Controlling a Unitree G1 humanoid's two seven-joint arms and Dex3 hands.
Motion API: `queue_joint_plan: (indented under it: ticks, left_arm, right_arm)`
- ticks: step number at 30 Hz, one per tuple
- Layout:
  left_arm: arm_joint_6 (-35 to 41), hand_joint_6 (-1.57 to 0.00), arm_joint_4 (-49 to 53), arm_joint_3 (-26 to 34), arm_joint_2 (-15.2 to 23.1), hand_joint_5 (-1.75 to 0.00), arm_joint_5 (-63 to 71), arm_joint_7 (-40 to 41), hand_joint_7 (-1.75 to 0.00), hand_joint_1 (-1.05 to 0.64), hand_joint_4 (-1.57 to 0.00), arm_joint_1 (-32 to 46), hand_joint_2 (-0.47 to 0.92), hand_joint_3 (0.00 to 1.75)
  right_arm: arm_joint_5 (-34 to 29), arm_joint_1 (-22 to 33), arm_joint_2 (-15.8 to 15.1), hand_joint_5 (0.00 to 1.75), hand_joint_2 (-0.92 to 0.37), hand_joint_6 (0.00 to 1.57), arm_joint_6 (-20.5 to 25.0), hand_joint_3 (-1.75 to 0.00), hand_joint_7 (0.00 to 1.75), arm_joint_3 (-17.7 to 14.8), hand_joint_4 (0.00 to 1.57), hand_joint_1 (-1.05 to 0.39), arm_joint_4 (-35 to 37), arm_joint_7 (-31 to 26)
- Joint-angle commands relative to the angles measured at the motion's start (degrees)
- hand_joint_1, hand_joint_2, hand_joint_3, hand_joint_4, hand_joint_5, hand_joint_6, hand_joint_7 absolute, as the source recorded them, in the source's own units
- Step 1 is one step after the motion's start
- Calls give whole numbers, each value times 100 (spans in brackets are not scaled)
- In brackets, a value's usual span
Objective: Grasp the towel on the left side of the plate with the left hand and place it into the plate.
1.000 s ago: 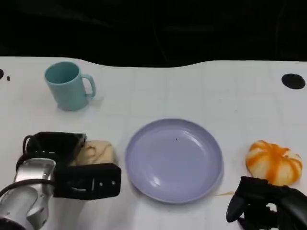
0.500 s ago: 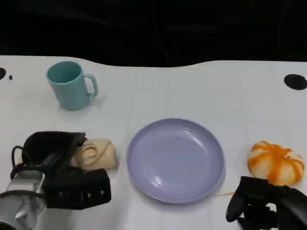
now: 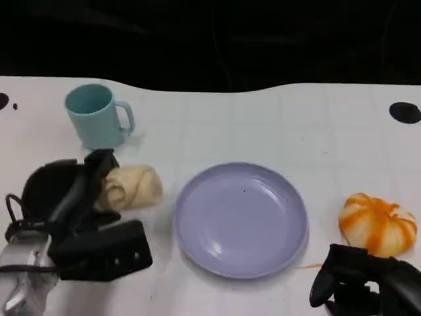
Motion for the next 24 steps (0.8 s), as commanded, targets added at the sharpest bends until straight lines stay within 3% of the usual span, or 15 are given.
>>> queue_joint_plan:
  ticks: [1,10,16,24]
  left_arm:
    - [193,-63,-502,157,66,-175,-71,-292,-175,-18,-88,-13,60,86]
    - [181,-66,-1268,136,-104,-175,-124,-687,-175,-17,-90,-227,46,109]
    - [277,-65,-1636,-133,-422,-175,-4,-1031,-175,-20,-91,-428,51,104]
    - [490,-68,-1568,-578,-946,-175,258,-1368,-175,-21,-93,-734,45,104]
  right_arm:
    - [83,-7,-21,175,-66,59,45,-103,150,-50,69,-4,-29,9]
    - [84,3,15,175,-66,60,159,-103,150,30,68,-4,-69,-31]
    - [95,85,-32,175,-66,59,98,-104,149,-6,69,-3,-122,16]
    - [115,134,-69,175,-66,60,127,-105,150,-48,69,-4,-221,35]
